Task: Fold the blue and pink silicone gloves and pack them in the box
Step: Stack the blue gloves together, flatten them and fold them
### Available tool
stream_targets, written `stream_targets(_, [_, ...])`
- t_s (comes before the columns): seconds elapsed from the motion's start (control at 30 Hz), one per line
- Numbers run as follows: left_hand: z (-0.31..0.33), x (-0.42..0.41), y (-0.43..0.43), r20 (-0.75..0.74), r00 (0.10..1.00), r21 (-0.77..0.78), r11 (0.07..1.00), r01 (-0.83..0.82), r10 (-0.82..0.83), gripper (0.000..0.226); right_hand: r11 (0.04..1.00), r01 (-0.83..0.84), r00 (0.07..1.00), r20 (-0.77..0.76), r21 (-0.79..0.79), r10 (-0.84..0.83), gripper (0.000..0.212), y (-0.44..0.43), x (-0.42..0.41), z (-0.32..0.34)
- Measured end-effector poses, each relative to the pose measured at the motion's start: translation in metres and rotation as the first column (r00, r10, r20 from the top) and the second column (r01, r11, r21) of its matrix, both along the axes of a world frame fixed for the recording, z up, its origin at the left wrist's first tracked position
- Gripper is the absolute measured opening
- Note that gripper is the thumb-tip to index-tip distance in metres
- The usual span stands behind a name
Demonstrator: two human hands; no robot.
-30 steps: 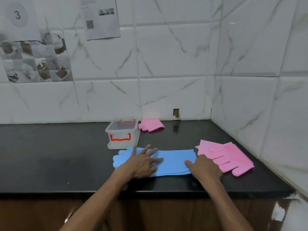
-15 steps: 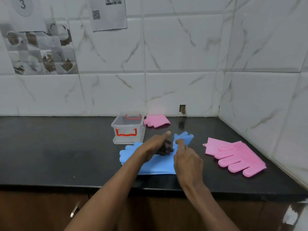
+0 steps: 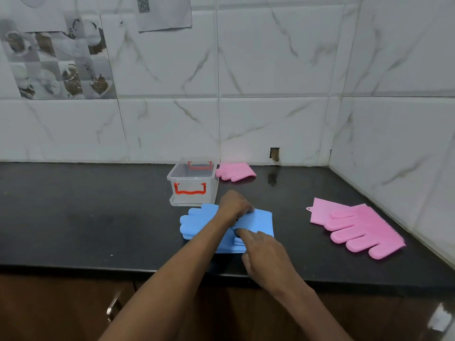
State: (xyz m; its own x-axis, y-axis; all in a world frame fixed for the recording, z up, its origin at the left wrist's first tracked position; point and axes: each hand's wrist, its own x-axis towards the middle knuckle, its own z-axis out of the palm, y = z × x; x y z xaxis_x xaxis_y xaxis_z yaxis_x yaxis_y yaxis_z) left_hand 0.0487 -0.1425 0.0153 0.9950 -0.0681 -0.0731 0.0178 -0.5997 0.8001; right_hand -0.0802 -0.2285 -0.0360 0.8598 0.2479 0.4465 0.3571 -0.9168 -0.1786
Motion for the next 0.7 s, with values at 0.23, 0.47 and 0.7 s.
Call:
stream_targets(0.23, [-0.001,-0.003,0.008,0.176,0.983,0.146,0.989,0.024,-0.05,0.013,0.724,0.267,0.953,-0.066,0.636,-0.294,0.042,-0.03,-0.002,0.01])
stream_targets(0.47, [-0.003,0.002,0.006,0.213,0.966,0.401,0.915,0.052,-0.148,0.021,0.812,0.554,0.828,-0.225,0.186,-0.514,0.043,-0.025,0.005,0.016])
stream_targets(0.7, [0.0,0.001,0.016,0.216,0.972,0.302,0.953,0.025,-0.093,0.033,0.81,0.58,0.791,-0.302,0.091,-0.533,0.052,-0.017,0.011,0.019])
